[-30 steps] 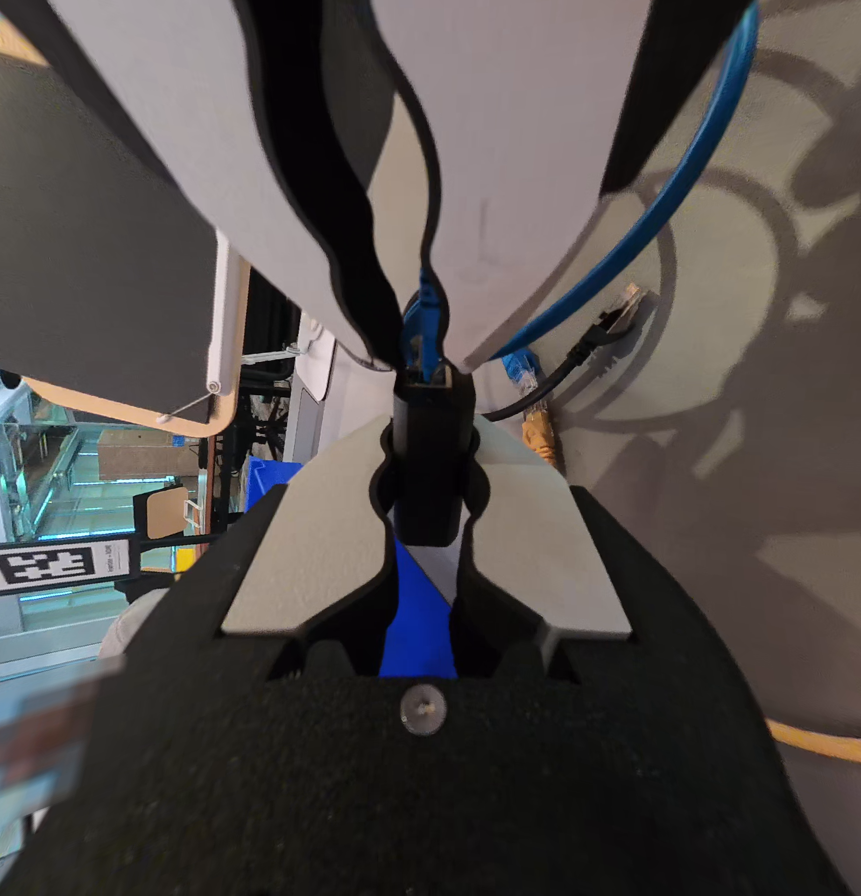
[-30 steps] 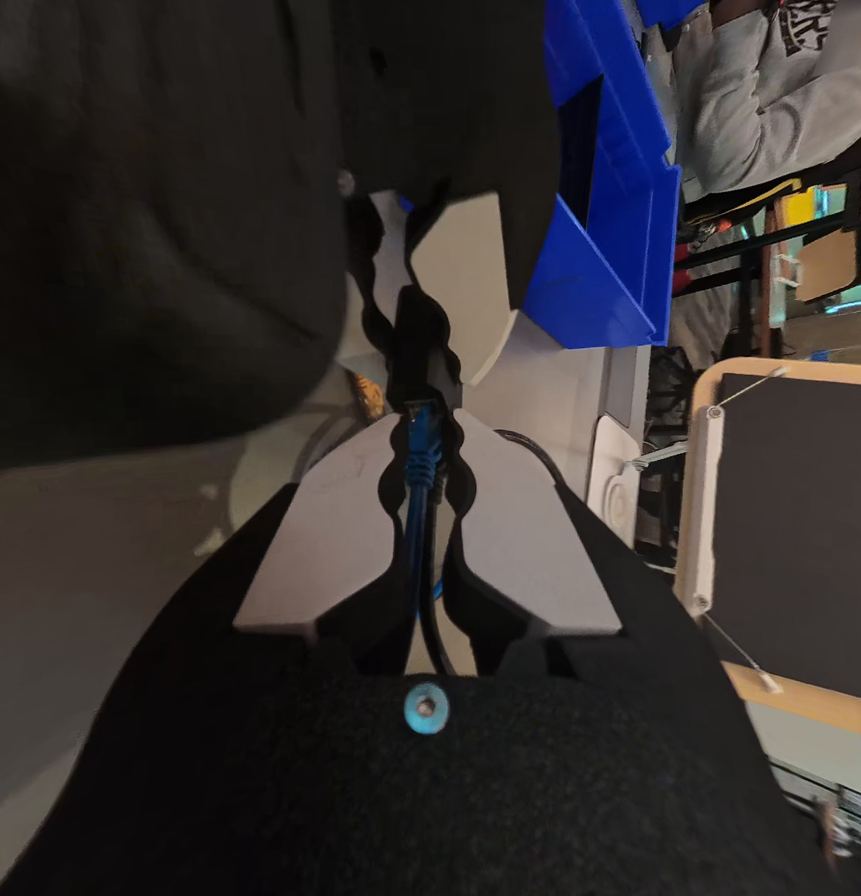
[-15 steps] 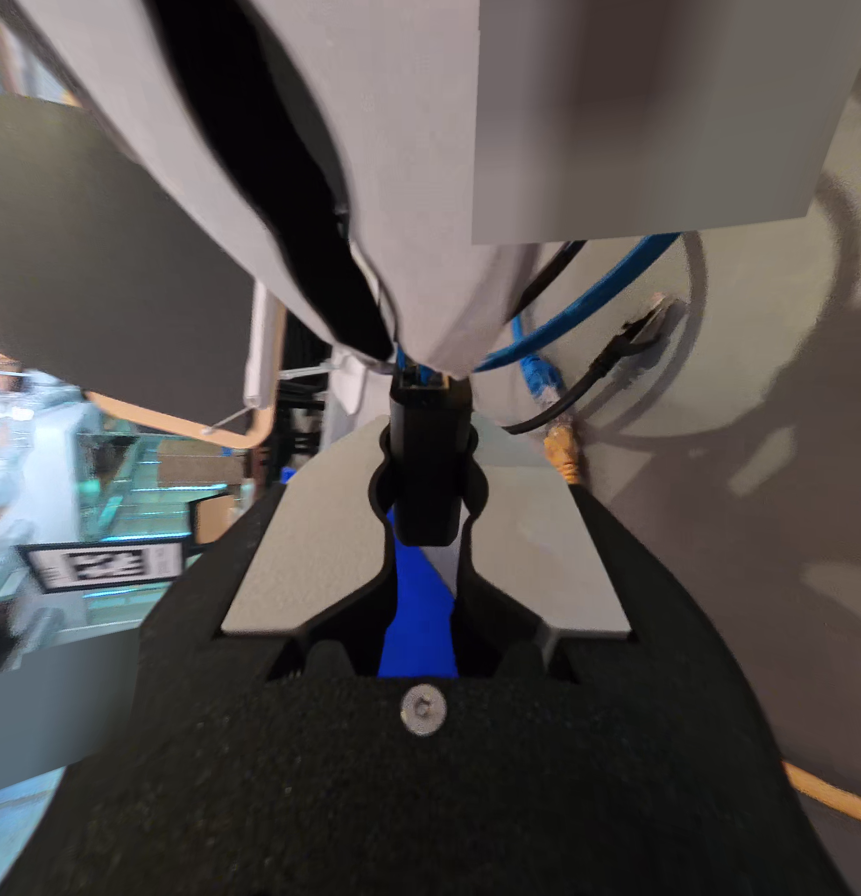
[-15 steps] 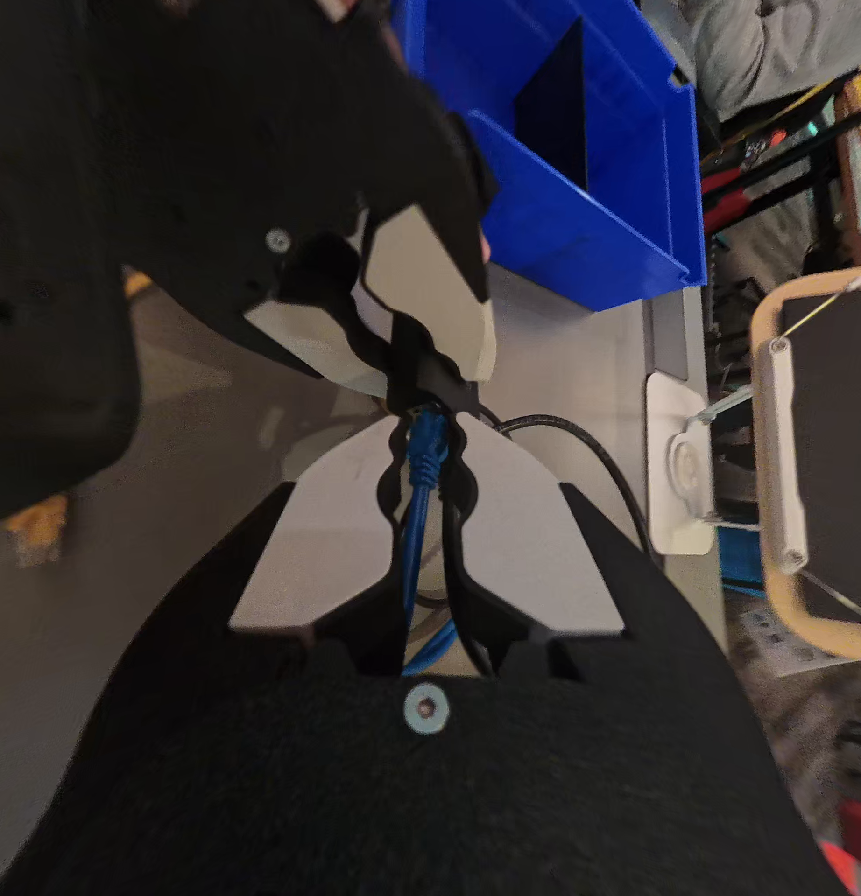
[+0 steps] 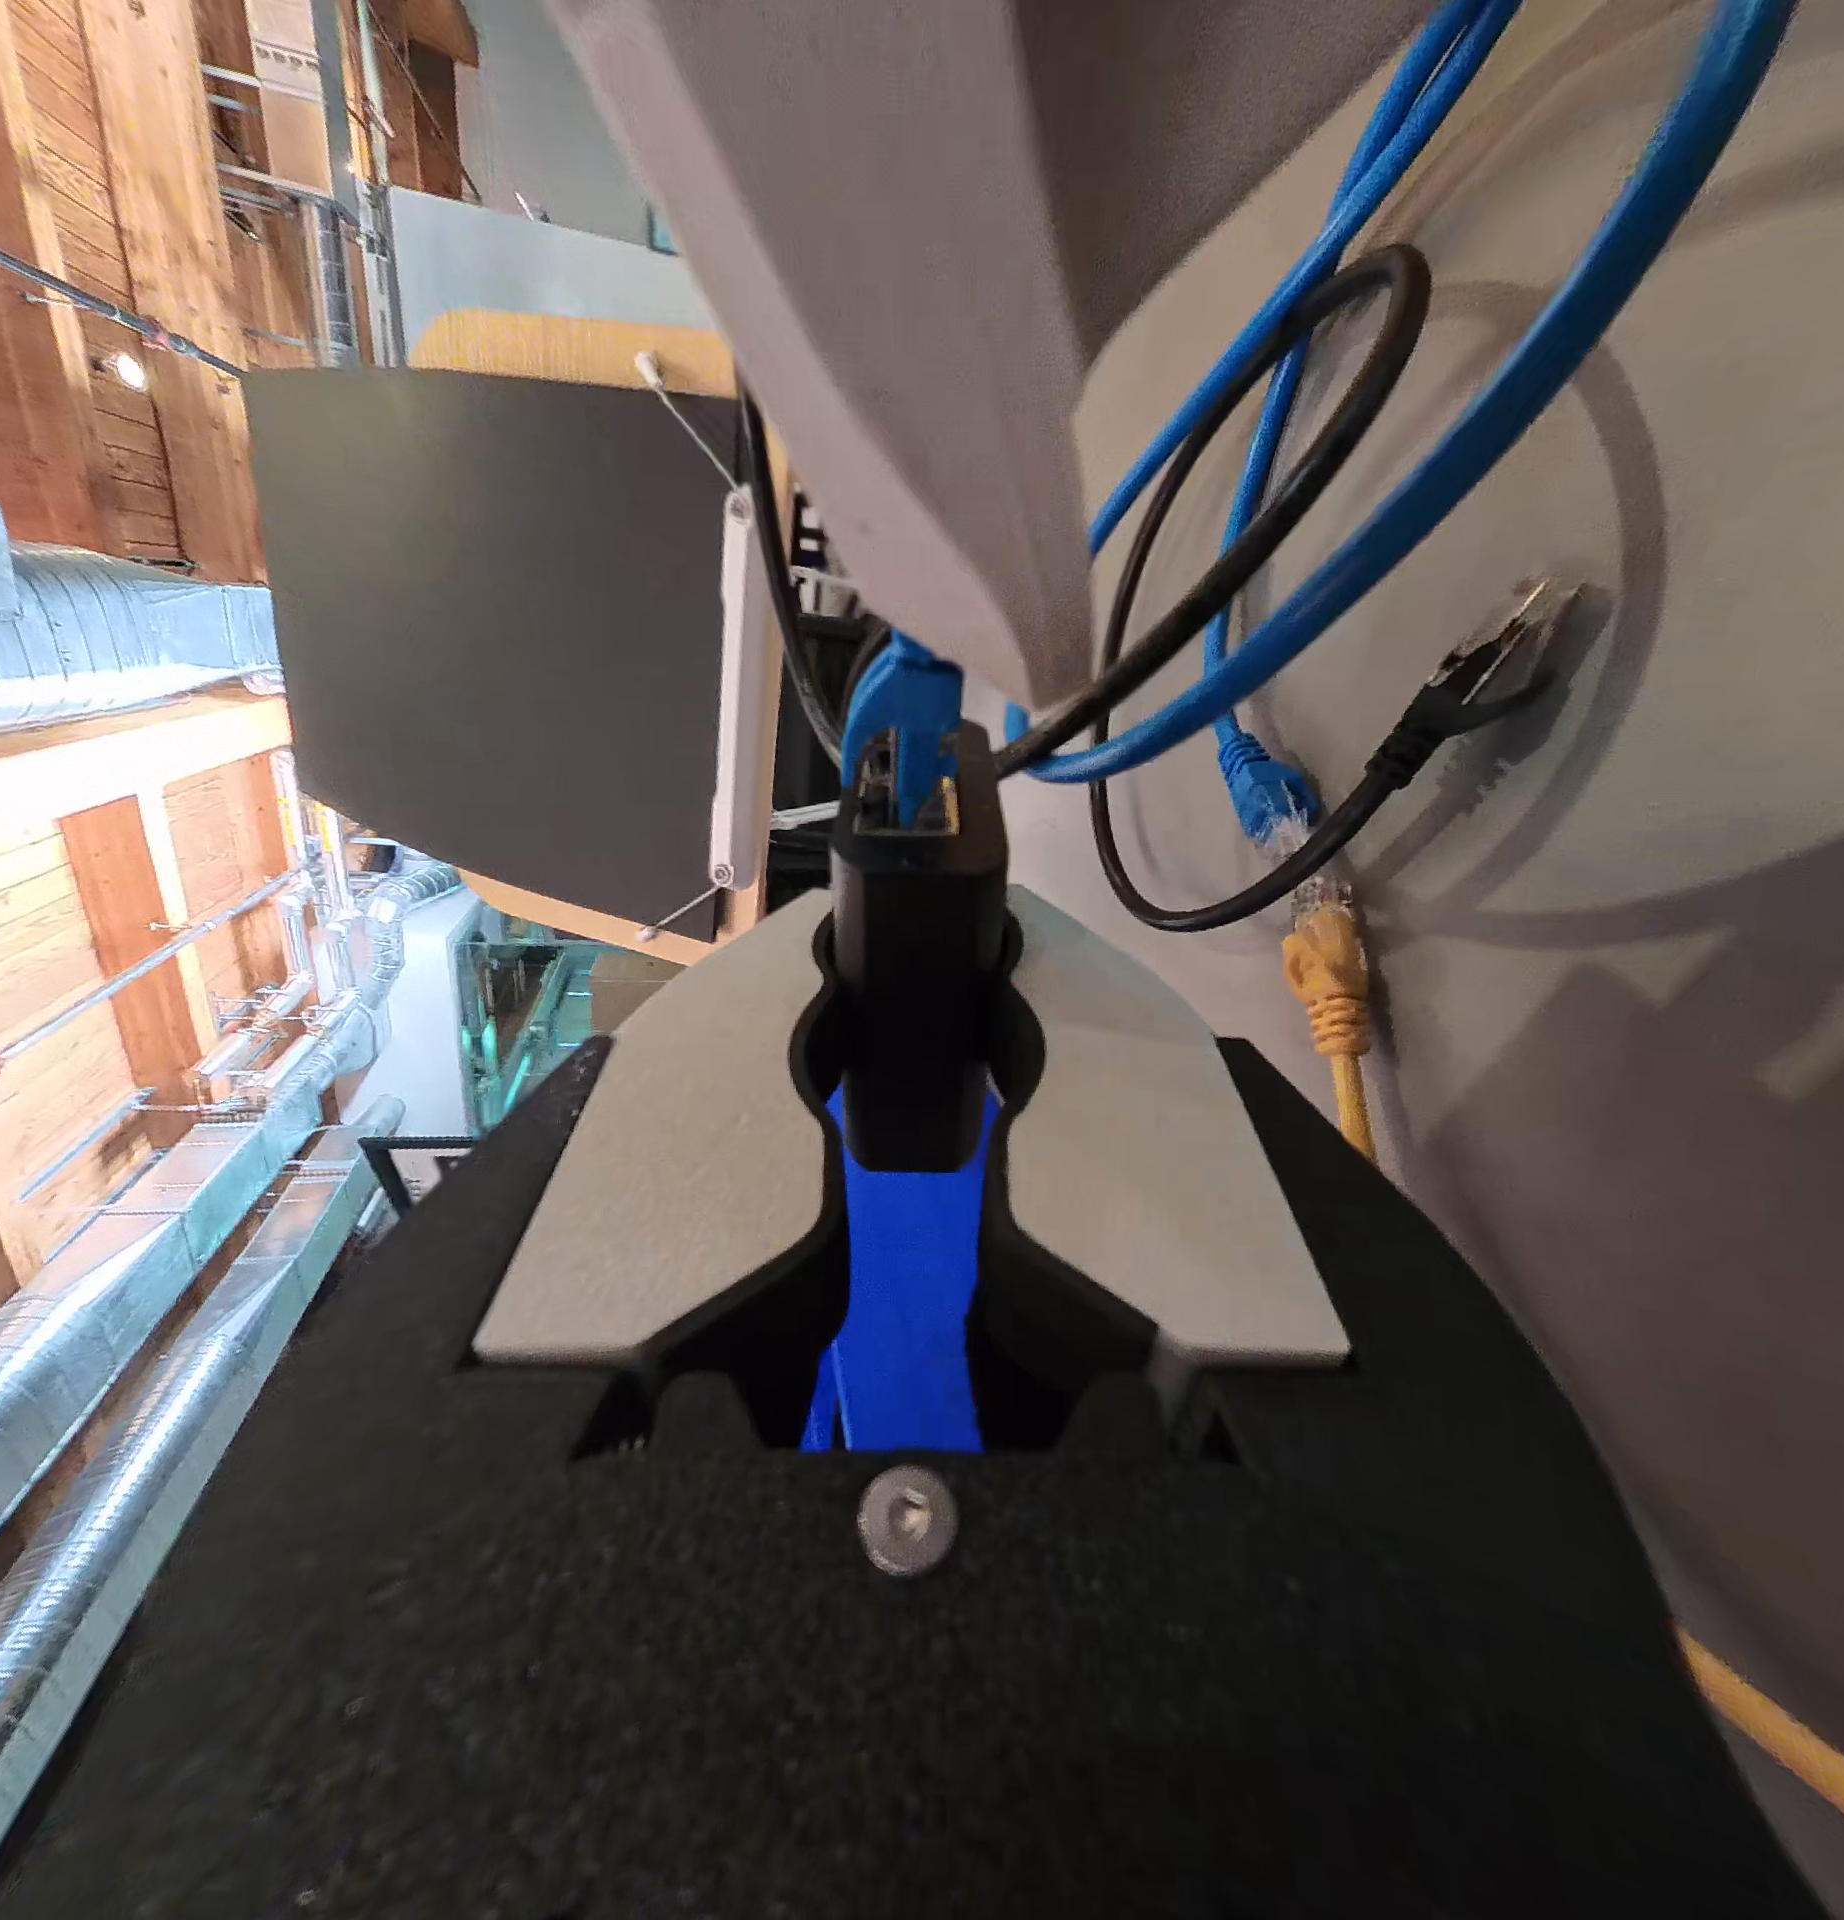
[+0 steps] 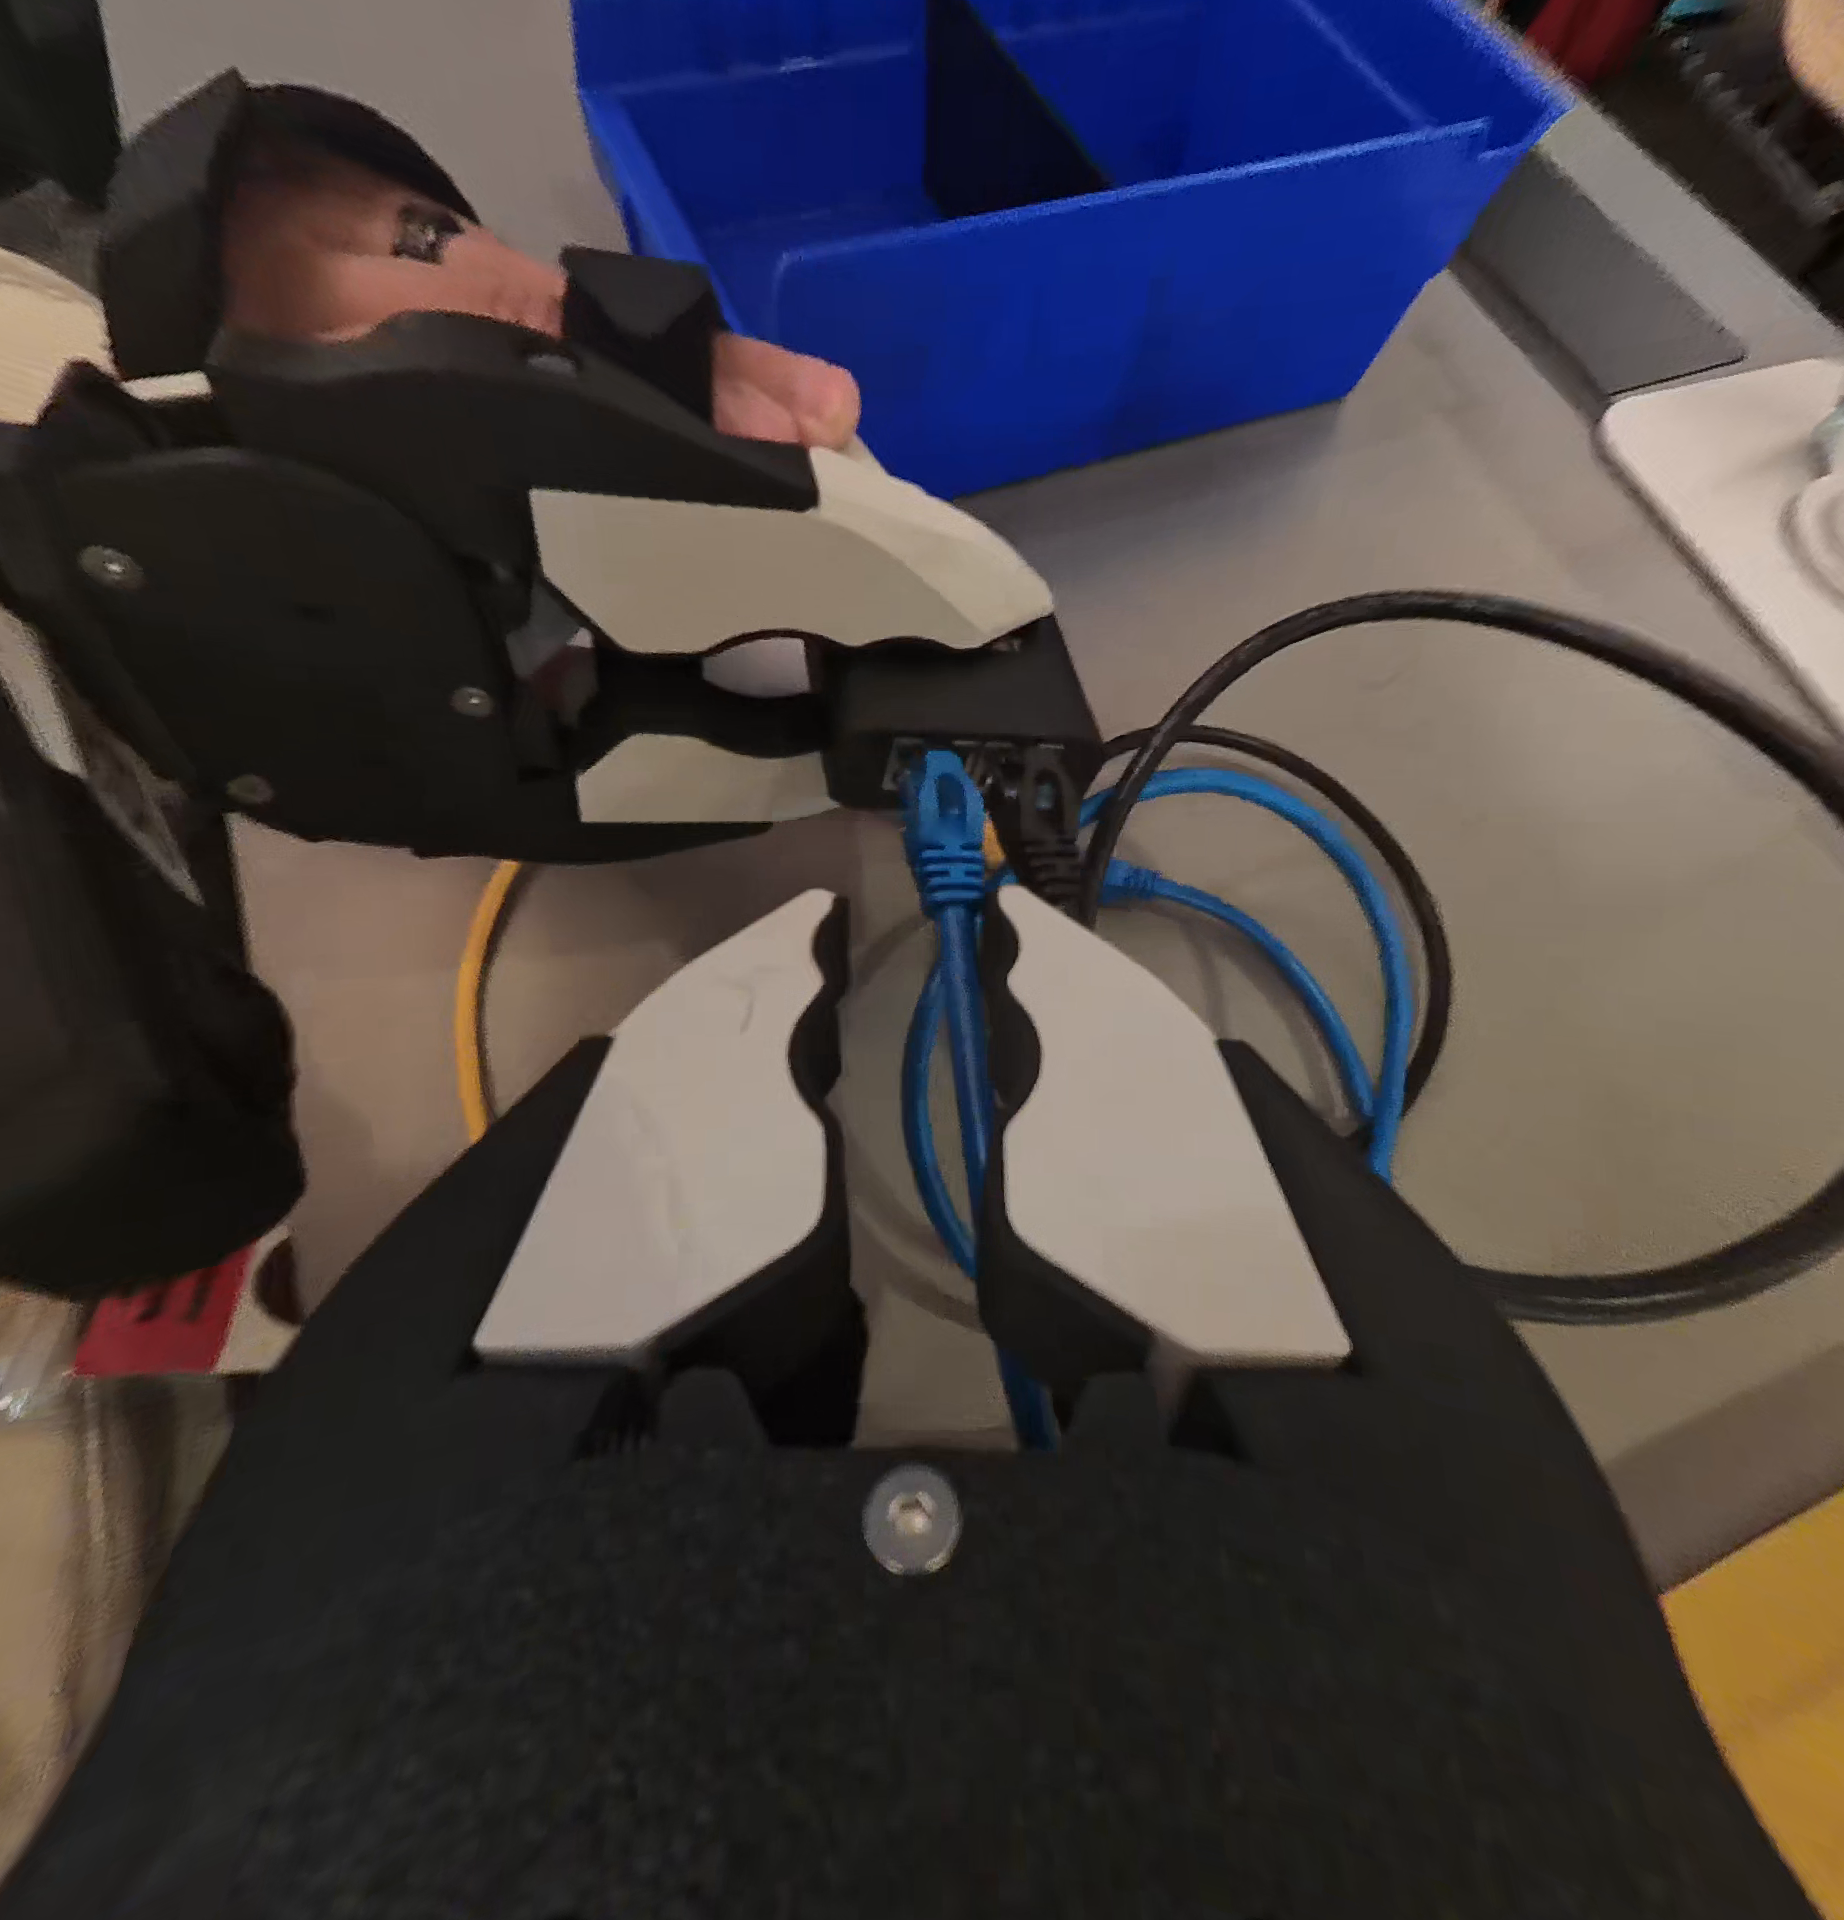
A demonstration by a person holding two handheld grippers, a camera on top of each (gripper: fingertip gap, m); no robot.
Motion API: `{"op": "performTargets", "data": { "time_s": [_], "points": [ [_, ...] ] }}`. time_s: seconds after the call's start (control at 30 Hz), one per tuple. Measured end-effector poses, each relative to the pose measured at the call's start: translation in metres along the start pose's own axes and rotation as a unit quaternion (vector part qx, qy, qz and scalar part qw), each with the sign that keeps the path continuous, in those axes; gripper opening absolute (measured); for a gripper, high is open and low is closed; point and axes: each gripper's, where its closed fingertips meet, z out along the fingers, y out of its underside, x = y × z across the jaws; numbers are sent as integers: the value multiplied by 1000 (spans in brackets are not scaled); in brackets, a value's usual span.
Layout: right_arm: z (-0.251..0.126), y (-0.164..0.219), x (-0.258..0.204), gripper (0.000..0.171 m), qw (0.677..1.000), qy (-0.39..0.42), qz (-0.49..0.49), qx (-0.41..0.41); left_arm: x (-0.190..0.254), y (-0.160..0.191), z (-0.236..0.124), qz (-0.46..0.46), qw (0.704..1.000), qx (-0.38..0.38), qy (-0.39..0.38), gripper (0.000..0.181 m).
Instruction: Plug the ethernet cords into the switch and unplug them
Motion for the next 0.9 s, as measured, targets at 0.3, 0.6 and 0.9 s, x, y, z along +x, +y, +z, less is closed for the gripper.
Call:
{"op": "performTargets", "data": {
  "time_s": [0.3,0.6,0.9],
  "points": [
    [0,-4,4,9,995,-26,76,54,-2,1,1,-11,1000,8,9,25],
    [-20,20,19,10,997,71,-6,-10,-28,8,0,-48,999,0,-21,23],
    [-10,30,-18,35,992,-12,-118,-44,1,18,10,-73,996,17,56,23]
  ]
}}
